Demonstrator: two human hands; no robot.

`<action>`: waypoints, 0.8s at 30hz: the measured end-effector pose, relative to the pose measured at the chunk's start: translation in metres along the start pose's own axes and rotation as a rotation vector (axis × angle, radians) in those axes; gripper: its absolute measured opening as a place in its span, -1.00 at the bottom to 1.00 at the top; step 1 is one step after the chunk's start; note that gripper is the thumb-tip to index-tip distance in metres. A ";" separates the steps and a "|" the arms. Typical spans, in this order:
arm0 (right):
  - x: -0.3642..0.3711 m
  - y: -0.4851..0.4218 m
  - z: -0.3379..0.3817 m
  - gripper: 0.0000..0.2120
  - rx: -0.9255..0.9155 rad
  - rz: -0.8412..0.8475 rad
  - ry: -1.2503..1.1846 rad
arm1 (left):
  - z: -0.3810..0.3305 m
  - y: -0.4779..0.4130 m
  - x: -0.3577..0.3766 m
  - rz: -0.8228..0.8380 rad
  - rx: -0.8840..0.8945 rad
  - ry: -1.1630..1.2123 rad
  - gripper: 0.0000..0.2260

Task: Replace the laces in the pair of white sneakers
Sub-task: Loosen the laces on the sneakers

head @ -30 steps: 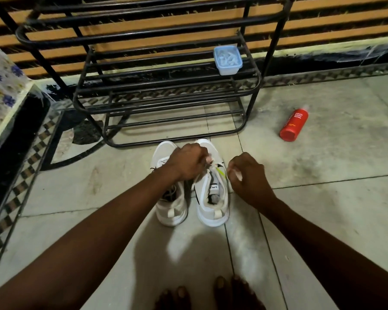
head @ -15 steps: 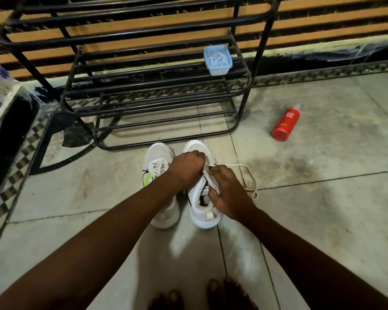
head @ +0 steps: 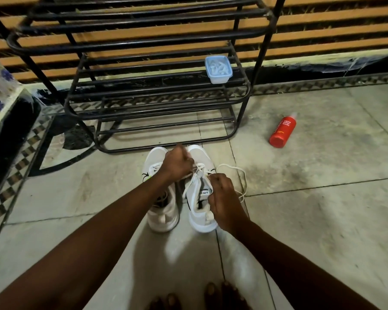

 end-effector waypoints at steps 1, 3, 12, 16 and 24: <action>0.000 -0.001 0.000 -0.52 -0.002 -0.010 0.002 | 0.000 -0.001 -0.001 0.045 0.003 0.002 -0.86; 0.002 -0.001 0.001 -0.56 -0.002 -0.022 0.004 | 0.001 -0.003 -0.002 0.143 0.023 -0.022 -0.84; 0.001 -0.002 0.003 -0.51 0.027 0.035 0.046 | -0.008 0.002 -0.007 0.087 0.065 0.120 -0.80; 0.000 -0.002 0.006 -0.50 0.056 0.061 0.092 | -0.008 0.004 -0.012 0.022 -0.155 0.658 -0.79; 0.003 0.001 0.006 -0.62 0.080 0.006 0.077 | -0.003 0.007 -0.007 0.195 -0.169 0.539 -0.83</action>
Point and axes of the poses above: each hand's wrist, its own y-axis away from the middle knuckle, its own x-axis out of the palm, z = x × y, the point moved 2 cm from there along -y, towards the middle knuckle, and after that the axes turned 6 degrees about z, right-handed, at the moved point
